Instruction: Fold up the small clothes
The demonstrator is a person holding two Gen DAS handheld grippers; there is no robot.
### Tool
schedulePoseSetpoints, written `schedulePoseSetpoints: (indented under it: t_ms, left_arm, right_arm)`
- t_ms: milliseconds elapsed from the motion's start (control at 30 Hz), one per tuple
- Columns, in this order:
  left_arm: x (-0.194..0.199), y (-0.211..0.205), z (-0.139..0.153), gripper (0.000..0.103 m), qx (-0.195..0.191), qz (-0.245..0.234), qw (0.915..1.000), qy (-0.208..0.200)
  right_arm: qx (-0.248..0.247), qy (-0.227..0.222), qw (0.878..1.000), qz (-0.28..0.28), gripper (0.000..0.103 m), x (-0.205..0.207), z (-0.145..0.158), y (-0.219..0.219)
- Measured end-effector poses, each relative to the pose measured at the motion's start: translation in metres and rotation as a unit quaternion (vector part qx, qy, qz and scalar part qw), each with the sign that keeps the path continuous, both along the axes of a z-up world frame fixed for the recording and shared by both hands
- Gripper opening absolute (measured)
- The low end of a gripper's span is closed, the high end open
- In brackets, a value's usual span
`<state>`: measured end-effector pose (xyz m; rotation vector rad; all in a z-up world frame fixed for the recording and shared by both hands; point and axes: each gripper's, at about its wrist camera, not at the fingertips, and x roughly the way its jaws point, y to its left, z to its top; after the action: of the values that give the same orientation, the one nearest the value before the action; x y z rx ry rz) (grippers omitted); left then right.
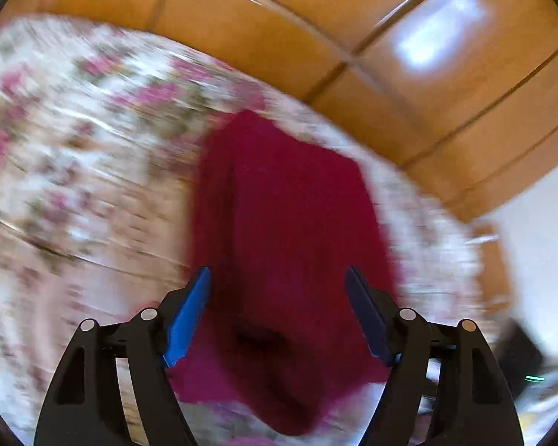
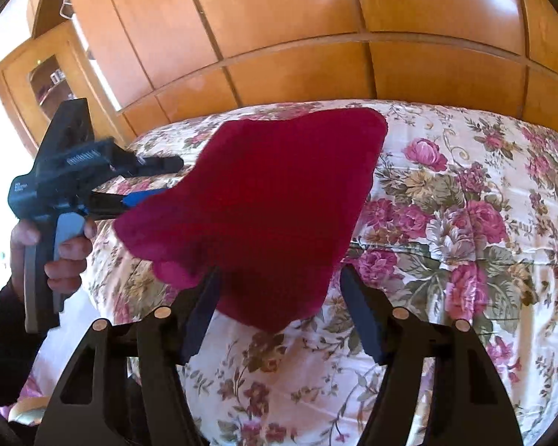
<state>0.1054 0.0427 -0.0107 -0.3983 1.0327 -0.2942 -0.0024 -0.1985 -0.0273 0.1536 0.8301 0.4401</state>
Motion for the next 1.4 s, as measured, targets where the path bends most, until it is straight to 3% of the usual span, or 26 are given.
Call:
schedulePoseSetpoints:
  t_ms: [33, 67, 100, 167, 233, 333, 400, 500, 667, 833, 933, 1067, 1233, 1400]
  left_arm:
    - [0.0, -0.003, -0.006, 0.07, 0.076, 0.02, 0.9969, -0.005]
    - [0.0, -0.003, -0.015, 0.069, 0.103, 0.025, 0.9944, -0.001]
    - [0.0, 0.001, -0.024, 0.069, 0.1, 0.027, 0.9946, 0.009]
    - [-0.004, 0.016, -0.045, 0.074, 0.063, 0.043, 0.9967, 0.028]
    - [-0.009, 0.021, -0.049, 0.077, 0.046, 0.047, 0.9976, 0.021]
    - [-0.013, 0.021, -0.046, 0.077, 0.044, 0.038, 0.9982, 0.014]
    - [-0.012, 0.019, -0.043, 0.077, 0.034, 0.029, 0.9989, 0.013]
    - [-0.005, 0.022, -0.043, 0.077, 0.002, 0.01, 0.9999, 0.011]
    - [-0.003, 0.027, -0.05, 0.072, -0.065, -0.014, 0.9977, 0.012]
    - [0.001, 0.024, -0.055, 0.06, -0.092, -0.029, 0.9953, 0.006]
    - [0.003, 0.023, -0.058, 0.048, -0.107, -0.037, 0.9936, 0.003]
    - [0.003, 0.024, -0.057, 0.039, -0.133, -0.045, 0.9901, 0.0]
    - [0.0, -0.005, -0.034, 0.032, -0.13, -0.092, 0.987, -0.023]
    - [0.014, -0.078, -0.003, 0.032, -0.143, -0.158, 0.976, -0.045]
  right_arm:
    - [0.0, 0.001, 1.0, 0.003, 0.056, 0.0, -0.003, 0.004]
    - [-0.009, 0.001, 1.0, 0.009, 0.056, -0.002, -0.008, 0.011]
    - [-0.022, 0.004, 1.0, 0.018, 0.055, 0.001, -0.014, 0.019]
    - [-0.052, 0.023, 0.998, 0.03, 0.056, 0.0, -0.036, 0.03]
    - [-0.055, 0.022, 0.998, 0.03, 0.056, -0.003, -0.049, 0.026]
    - [-0.012, 0.043, 0.999, 0.029, 0.059, -0.002, -0.043, 0.01]
    - [0.037, 0.062, 0.997, 0.032, 0.074, 0.001, -0.035, -0.008]
    - [0.092, 0.059, 0.994, 0.013, 0.085, 0.007, -0.02, -0.035]
    - [0.15, 0.054, 0.986, -0.042, 0.089, 0.051, -0.008, -0.07]
    - [0.162, 0.107, 0.98, -0.042, 0.088, 0.123, -0.033, -0.049]
    - [0.146, 0.133, 0.98, -0.018, 0.079, 0.143, -0.048, -0.025]
    - [0.148, 0.114, 0.982, -0.018, 0.045, 0.133, -0.029, -0.029]
    - [0.13, 0.047, 0.99, -0.025, 0.041, 0.098, 0.013, -0.046]
    - [0.131, -0.012, 0.989, -0.071, 0.04, 0.072, 0.05, -0.108]
